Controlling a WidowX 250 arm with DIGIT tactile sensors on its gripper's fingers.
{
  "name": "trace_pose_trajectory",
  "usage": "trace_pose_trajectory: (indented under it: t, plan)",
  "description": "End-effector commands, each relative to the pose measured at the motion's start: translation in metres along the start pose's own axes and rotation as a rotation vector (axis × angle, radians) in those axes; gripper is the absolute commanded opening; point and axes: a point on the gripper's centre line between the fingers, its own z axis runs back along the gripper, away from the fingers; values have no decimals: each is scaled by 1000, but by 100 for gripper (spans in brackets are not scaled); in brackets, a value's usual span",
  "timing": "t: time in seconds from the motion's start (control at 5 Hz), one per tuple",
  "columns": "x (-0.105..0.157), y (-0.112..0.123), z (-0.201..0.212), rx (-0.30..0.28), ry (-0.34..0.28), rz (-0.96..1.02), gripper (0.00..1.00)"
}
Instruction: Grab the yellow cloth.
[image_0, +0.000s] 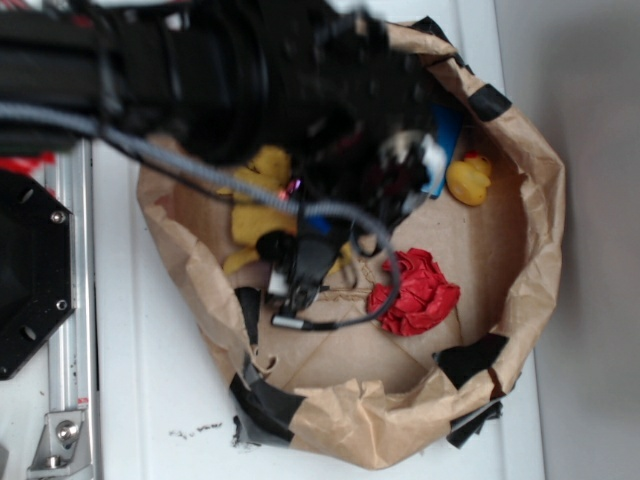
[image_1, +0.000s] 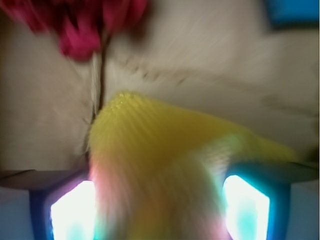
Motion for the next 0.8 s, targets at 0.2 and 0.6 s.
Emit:
trace_pose_trajectory:
  t: [0.2,0.6]
  plan:
    - [-4,-6,-5,-6,-24,-81,0]
    - [-11,-5,42,96,-87,-143,0]
